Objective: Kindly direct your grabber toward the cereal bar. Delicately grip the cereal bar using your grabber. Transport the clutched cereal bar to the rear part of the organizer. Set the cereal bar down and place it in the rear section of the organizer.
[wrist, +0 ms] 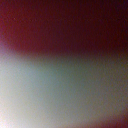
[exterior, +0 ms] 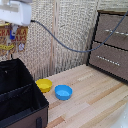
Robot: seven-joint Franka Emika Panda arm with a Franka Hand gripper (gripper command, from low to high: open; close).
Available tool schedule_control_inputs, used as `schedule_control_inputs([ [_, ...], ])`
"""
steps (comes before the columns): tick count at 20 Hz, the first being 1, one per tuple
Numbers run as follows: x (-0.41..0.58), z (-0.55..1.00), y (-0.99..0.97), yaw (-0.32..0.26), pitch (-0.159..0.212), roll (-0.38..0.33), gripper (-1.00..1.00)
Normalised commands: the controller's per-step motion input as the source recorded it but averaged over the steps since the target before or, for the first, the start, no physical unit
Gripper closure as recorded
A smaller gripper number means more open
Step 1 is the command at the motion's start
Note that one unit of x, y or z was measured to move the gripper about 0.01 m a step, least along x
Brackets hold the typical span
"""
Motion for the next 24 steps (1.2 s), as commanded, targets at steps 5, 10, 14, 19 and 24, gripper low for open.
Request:
schedule_control_inputs([
  [5,0.714,-0.44,0.3,-0.083,0.092,0.0,1.0],
  [10,0.415,-0.4,0.19,-0.098,0.112,-0.014,1.0],
  [14,0.02,-0.05,0.32,-0.085,0.274,-0.079,-1.0],
  [19,0.029,0.18,0.1,-0.12,0.234,-0.081,-1.0],
  [24,0.063,0.46,0.0,-0.103,0.069,-0.047,-1.0],
])
